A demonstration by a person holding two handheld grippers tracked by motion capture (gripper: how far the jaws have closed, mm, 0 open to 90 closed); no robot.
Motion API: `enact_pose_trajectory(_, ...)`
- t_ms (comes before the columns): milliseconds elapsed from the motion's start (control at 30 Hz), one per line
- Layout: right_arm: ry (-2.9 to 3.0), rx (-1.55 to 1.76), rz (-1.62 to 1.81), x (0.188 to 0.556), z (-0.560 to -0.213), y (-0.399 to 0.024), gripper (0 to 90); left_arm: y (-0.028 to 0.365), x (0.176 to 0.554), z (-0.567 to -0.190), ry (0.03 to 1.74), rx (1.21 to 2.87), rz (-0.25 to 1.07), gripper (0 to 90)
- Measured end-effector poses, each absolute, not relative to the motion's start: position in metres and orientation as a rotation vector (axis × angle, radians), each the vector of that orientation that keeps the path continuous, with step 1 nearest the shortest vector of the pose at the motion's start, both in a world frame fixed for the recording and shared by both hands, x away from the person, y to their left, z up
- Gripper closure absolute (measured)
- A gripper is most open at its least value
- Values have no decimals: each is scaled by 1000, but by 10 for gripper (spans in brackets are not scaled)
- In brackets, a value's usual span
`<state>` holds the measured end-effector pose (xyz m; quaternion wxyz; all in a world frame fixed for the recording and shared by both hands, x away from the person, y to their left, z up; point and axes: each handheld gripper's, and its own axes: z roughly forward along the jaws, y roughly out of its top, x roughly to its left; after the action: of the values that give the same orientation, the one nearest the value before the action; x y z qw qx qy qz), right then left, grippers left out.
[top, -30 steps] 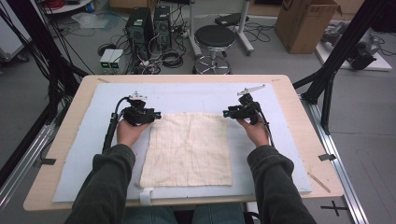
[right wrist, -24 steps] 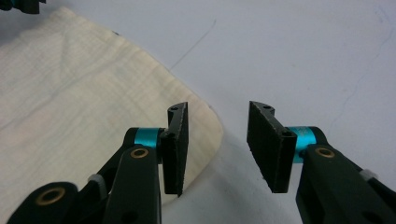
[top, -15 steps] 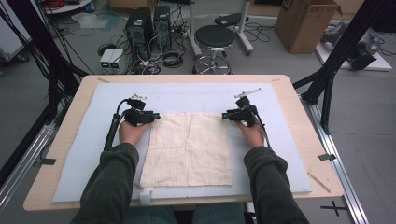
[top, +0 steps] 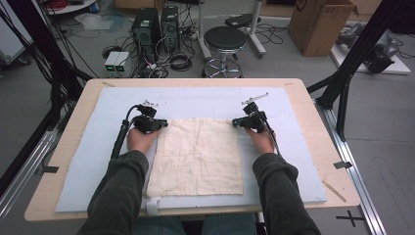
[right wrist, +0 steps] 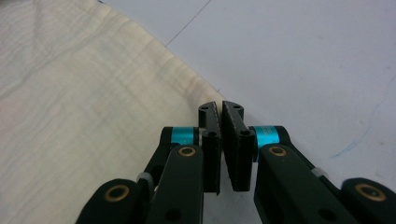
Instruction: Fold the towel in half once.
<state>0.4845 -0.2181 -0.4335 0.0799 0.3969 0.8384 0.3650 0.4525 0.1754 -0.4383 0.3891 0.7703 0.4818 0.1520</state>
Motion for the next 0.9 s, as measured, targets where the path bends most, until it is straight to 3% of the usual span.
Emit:
enact_pose_trajectory(433,2433,1114,1157,480,-410,-224,866,189,447,-416,1176,1861,436,871)
enact_pose_trajectory(900,2443,1048,1213,466,-388,-224,865,188,424,-396,1079,1873,479,871)
